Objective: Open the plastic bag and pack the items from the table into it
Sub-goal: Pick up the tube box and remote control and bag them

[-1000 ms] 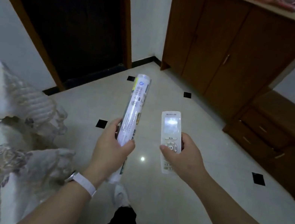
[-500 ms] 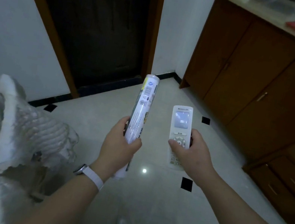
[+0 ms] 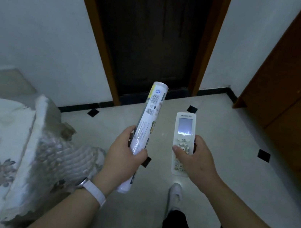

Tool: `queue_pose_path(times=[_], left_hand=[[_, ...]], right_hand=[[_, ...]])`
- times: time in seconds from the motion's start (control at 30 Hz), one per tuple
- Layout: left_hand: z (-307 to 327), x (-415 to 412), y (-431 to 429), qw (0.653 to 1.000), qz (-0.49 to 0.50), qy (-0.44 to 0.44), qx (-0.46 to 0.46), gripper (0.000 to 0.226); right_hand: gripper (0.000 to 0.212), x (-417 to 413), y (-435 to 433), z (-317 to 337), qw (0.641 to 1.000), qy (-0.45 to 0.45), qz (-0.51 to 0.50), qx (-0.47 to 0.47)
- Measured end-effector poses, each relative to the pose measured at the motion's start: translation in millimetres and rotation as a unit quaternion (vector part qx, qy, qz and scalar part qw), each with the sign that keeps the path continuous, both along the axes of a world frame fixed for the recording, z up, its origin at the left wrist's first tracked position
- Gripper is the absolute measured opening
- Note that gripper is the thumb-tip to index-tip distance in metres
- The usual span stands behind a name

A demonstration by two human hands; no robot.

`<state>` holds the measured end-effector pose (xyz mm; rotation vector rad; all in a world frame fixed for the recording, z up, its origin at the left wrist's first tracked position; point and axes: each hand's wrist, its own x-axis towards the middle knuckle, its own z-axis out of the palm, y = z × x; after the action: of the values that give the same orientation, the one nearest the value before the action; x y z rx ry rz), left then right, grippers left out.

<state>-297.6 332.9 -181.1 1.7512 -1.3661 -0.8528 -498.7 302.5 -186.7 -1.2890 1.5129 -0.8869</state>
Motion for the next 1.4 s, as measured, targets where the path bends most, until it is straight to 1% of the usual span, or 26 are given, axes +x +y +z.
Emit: queue_pose_path(times=[0.1,0.23,0.4,0.57,0.7,0.8,0.9,1.1,1.27,1.4], left_hand=[[0,-1,-53,0.999,0.031,-0.018,-0.002,0.06],[12,-6,-123,0.997,0.077,-0.022,0.008,0.061],[22,-5,-193,0.994,0.105,-0.041,0.003,0.067],[20,16,-235,0.99,0.133,-0.041,0.011,0.067],[14,44,-266,0.985,0.171,-0.027,0.013,0.067],[8,72,-291,0.982,0.191,-0.004,0.009,0.063],[1,108,-321,0.978,0.207,0.019,-0.005,0.058],[3,204,-388,0.974,0.222,0.048,-0.024,0.059],[17,290,-433,0.974,0.219,0.032,-0.037,0.064],[22,342,-453,0.967,0.252,0.026,-0.037,0.067]], right_hand=[[0.022,1,-64,-4,0.999,-0.024,0.027,0.005],[0.022,-2,-148,5,0.997,-0.049,0.065,0.007],[0.024,1,-241,19,0.991,-0.045,0.126,-0.003],[0.029,31,-302,24,0.982,-0.065,0.175,0.005],[0.027,67,-340,19,0.978,-0.053,0.201,0.012],[0.027,101,-371,15,0.974,-0.041,0.223,0.016],[0.031,141,-404,14,0.971,-0.019,0.239,0.007],[0.036,236,-473,30,0.969,0.012,0.247,-0.007],[0.036,314,-522,46,0.965,0.005,0.261,-0.023],[0.035,367,-547,45,0.957,0.003,0.289,-0.022]])
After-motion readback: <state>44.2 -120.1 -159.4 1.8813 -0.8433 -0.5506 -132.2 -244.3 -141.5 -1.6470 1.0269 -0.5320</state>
